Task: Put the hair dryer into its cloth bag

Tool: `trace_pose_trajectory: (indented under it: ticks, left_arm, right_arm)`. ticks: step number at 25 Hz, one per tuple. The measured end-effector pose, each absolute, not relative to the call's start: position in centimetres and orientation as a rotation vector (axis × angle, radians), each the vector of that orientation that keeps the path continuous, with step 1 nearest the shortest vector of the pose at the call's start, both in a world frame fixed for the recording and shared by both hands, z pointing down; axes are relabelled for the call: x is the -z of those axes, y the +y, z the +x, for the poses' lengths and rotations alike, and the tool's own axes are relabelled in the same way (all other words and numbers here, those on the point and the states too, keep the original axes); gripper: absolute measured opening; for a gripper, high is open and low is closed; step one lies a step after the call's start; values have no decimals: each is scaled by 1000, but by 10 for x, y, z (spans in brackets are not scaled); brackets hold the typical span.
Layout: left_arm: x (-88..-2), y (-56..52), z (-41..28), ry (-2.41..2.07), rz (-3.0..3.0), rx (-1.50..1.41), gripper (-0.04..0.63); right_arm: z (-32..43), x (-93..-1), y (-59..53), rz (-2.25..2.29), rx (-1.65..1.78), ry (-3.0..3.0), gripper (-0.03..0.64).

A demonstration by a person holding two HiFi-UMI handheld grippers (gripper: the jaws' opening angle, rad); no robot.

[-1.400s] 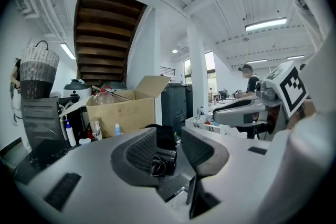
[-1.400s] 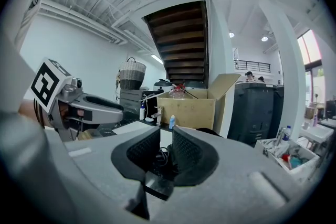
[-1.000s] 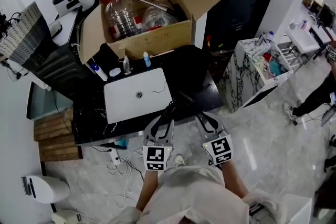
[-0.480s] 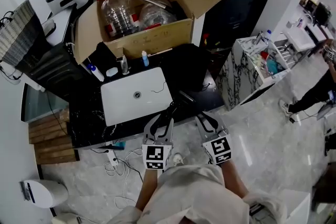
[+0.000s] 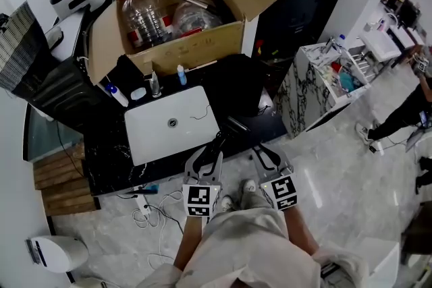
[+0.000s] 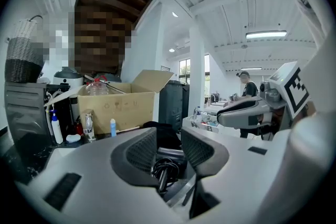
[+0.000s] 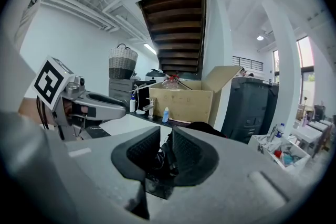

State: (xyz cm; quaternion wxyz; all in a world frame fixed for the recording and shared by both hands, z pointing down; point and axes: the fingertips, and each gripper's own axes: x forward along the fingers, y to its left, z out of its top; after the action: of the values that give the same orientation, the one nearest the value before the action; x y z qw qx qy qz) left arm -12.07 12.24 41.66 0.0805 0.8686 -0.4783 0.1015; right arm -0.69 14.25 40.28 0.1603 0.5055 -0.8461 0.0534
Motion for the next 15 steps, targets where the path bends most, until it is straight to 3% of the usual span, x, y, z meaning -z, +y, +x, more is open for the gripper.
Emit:
trace_pose_trajectory:
  ticks: [15]
  left_arm:
    - [-443,83,-102,-1353,2613,-399,146]
  right_arm:
    - [8,-443,91,1383,-198,-2422,61]
